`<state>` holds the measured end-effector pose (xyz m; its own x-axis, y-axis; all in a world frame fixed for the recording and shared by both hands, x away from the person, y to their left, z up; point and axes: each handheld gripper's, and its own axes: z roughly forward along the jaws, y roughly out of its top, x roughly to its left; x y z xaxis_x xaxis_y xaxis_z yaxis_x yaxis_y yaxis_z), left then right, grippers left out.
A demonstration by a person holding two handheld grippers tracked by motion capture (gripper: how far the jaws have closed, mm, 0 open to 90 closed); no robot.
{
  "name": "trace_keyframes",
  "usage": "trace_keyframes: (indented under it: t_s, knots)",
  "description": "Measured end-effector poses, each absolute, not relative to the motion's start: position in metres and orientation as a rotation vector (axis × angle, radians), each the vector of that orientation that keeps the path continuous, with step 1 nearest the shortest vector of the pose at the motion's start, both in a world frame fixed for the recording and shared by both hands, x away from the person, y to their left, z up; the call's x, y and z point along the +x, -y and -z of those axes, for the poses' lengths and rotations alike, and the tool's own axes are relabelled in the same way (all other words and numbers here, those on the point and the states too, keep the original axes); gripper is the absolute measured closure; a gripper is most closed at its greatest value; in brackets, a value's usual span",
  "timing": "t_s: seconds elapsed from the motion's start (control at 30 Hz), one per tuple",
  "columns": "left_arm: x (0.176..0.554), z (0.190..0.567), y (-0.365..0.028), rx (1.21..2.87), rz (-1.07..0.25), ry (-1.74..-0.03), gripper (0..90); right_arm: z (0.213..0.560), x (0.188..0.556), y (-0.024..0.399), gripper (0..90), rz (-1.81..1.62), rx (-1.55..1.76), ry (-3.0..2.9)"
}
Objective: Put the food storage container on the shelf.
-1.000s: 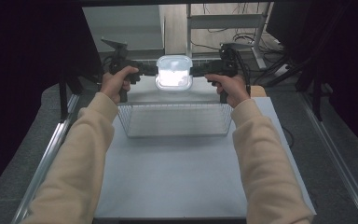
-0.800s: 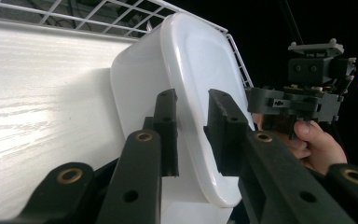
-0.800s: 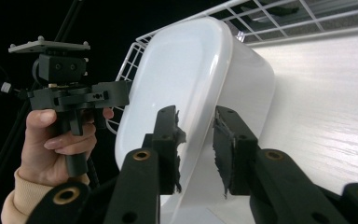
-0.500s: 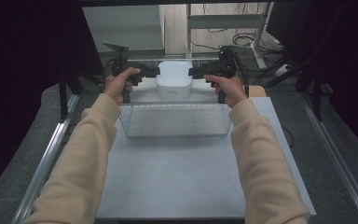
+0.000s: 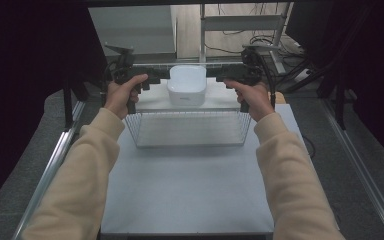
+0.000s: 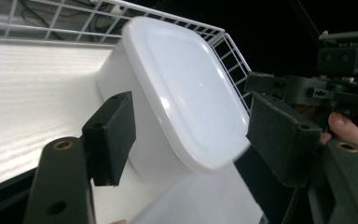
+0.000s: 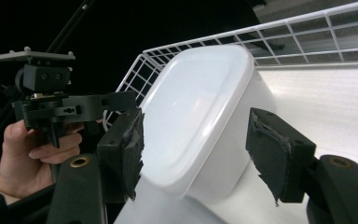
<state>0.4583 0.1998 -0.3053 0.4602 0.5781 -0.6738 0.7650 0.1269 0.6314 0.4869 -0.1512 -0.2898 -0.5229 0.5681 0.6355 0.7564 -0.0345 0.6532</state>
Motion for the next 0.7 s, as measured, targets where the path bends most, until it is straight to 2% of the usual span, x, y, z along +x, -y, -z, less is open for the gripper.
trace_keyframes:
  t_s: [0.37,0.5,0.7]
  knots:
    - [0.411,0.299,-0.202,1.643,0.022,-1.174,29.2,0.285,0.441,0.163,30.4,1.669,-1.355,2.226]
    - [0.39,0.299,-0.202,1.711,-0.095,-1.144,28.9,0.286,0.425,0.172,28.9,1.701,-1.299,2.284]
    - [0.371,0.307,-0.203,1.737,-0.133,-1.116,28.4,0.297,0.408,0.187,26.8,1.725,-1.251,2.328]
